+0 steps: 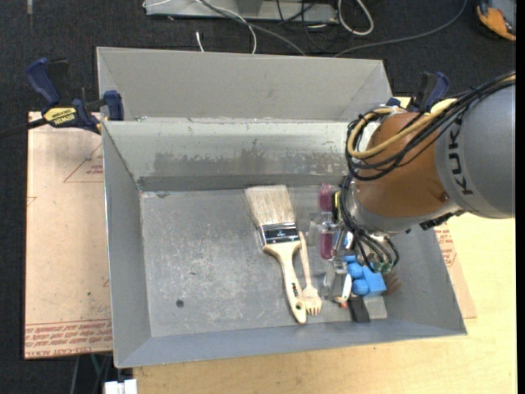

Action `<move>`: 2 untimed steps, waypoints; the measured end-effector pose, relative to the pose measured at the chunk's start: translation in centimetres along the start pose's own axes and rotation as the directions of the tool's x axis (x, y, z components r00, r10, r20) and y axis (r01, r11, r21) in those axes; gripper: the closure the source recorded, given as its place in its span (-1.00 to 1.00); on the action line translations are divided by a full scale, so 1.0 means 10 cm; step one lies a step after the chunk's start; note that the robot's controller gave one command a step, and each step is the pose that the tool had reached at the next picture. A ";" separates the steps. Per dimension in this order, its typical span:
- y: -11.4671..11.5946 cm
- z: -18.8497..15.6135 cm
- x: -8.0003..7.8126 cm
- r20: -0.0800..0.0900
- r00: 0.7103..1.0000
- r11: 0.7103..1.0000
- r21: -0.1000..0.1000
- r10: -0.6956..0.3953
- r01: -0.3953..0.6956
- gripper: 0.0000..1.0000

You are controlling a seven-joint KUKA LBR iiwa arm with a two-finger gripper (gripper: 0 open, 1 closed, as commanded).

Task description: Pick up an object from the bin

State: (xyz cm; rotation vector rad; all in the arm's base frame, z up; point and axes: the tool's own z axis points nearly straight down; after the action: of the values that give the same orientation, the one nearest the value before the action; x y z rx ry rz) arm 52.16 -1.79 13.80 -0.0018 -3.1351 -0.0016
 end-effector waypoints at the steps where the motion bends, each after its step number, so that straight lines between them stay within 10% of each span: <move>1: 0.00 -0.03 -0.02 0.007 1.000 1.000 0.000 -0.001 0.001 -1.00; 2: -0.72 0.69 -0.07 0.004 0.973 0.973 0.001 -0.230 0.230 -1.00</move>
Offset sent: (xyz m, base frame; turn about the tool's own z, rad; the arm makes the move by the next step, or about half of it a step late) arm 0.0070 -0.0705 -0.0680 -0.2374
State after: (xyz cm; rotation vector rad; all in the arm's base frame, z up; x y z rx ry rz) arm 52.81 -8.94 6.89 0.3622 -3.1179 -0.0015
